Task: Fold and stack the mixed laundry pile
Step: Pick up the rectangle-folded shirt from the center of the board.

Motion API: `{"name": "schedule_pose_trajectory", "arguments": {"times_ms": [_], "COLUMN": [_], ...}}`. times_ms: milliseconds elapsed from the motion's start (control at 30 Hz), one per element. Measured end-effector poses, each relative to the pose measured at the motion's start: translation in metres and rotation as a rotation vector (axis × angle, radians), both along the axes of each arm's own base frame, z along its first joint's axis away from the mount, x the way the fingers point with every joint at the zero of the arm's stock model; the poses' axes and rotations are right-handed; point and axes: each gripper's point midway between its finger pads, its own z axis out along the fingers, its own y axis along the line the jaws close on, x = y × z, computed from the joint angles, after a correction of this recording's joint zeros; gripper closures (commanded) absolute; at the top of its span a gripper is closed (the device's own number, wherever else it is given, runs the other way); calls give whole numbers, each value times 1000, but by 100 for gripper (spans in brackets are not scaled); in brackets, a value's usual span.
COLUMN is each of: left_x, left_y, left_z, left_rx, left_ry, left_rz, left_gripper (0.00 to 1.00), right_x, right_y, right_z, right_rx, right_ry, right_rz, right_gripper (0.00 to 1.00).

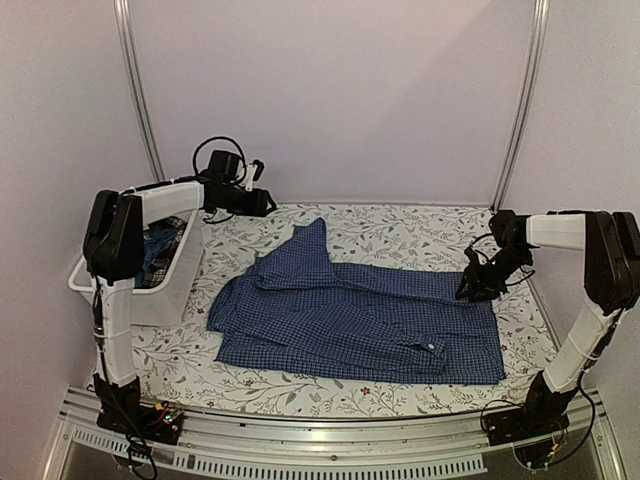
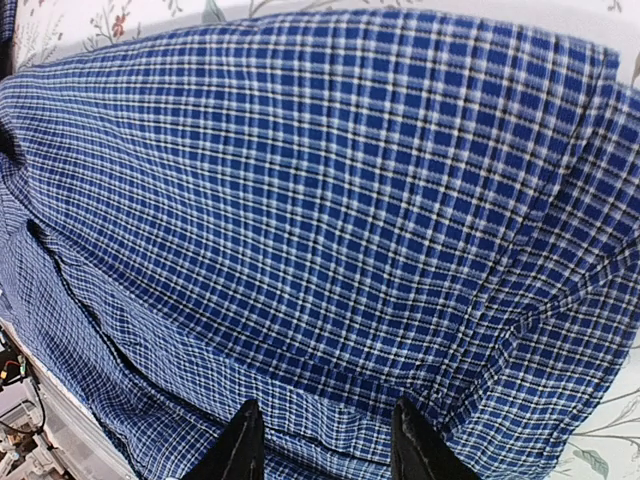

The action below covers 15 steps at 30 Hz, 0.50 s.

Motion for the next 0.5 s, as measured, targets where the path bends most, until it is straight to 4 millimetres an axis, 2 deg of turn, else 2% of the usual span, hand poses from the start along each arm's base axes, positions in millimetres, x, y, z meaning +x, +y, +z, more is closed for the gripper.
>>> {"name": "schedule_pose_trajectory", "arguments": {"times_ms": [67,167,333,500], "left_x": [23,48,70,70], "left_y": [15,22,5,-13], "left_z": [-6,-23,-65,-103], "left_rx": [-46,-87,-108,-91], "left_ry": [32,67,117,163], "left_rz": [53,87,79,59], "left_gripper": [44,47,49,47], "right_x": [5,10,12,13], "right_y": [0,1,3,3], "right_z": [7,15,21,25], "right_rx": [3,6,19,25], "right_ry": [-27,-59,-77,-86], "right_rz": [-3,-6,-16,-22], "right_gripper": [57,57,57,57]}}
